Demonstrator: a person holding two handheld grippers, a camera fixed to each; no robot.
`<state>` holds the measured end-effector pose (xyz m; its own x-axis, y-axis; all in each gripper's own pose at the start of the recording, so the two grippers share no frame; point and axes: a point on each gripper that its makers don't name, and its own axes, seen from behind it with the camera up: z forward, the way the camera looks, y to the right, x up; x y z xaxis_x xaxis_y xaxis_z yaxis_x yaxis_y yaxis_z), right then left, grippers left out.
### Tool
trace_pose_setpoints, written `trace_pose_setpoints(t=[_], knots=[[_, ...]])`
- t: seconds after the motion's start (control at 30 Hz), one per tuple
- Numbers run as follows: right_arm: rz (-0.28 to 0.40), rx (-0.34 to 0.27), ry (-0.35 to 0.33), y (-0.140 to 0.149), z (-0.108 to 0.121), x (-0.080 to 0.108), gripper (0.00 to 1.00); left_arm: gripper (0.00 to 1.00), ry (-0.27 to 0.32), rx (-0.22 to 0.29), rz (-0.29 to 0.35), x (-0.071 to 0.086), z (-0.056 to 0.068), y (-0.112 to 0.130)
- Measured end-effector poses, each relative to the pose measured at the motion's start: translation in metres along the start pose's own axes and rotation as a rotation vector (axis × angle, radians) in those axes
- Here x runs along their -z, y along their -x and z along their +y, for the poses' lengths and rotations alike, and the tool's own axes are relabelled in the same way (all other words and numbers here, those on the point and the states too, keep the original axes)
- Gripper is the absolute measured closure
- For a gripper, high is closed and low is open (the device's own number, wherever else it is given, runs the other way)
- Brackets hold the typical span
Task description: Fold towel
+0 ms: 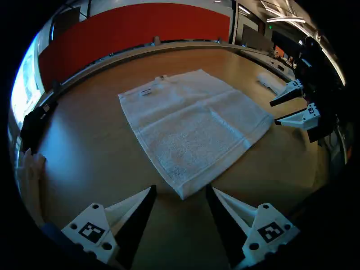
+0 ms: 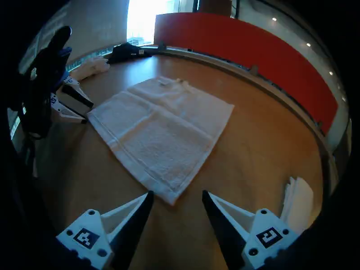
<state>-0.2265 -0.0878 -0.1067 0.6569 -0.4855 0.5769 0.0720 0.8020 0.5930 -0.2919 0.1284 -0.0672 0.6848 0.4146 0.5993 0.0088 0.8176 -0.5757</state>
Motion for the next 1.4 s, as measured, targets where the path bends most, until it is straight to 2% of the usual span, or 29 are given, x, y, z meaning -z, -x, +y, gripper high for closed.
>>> trace_pose_setpoints(t=[0.23, 0.47, 0.57, 0.83, 0.97, 1.1, 1.23, 1.3, 1.4], knots=[[-0.013, -0.008, -0.020, 0.005, -0.005, -0.004, 0.37, 0.20, -0.009, -0.013, -0.003, 0.000, 0.001, 0.002], [-0.014, -0.024, -0.052, 0.006, -0.013, -0.004, 0.63, 0.22, -0.017, -0.009, -0.006, 0.000, 0.001, 0.002], [-0.012, -0.034, -0.063, 0.006, -0.016, -0.003, 0.71, 0.24, -0.022, -0.005, -0.006, 0.000, 0.001, 0.002], [-0.012, -0.042, -0.068, 0.006, -0.016, -0.003, 0.74, 0.36, -0.032, 0.005, -0.012, 0.000, 0.003, 0.002], [-0.014, -0.026, -0.067, 0.006, -0.017, -0.004, 0.75, 0.46, -0.031, 0.005, -0.019, 0.000, 0.004, 0.002], [-0.016, -0.025, -0.071, 0.006, -0.017, -0.005, 0.77, 0.48, -0.027, 0.006, -0.027, 0.001, 0.004, 0.002], [-0.018, -0.025, -0.073, 0.006, -0.018, -0.005, 0.80, 0.56, -0.034, 0.010, -0.038, 0.001, 0.002, 0.002], [-0.018, -0.024, -0.073, 0.006, -0.019, -0.006, 0.82, 0.69, -0.040, 0.012, -0.043, 0.001, 0.000, 0.002], [-0.019, -0.028, -0.070, 0.006, -0.019, -0.005, 0.84, 0.73, -0.043, 0.016, -0.045, 0.001, 0.000, 0.003]])
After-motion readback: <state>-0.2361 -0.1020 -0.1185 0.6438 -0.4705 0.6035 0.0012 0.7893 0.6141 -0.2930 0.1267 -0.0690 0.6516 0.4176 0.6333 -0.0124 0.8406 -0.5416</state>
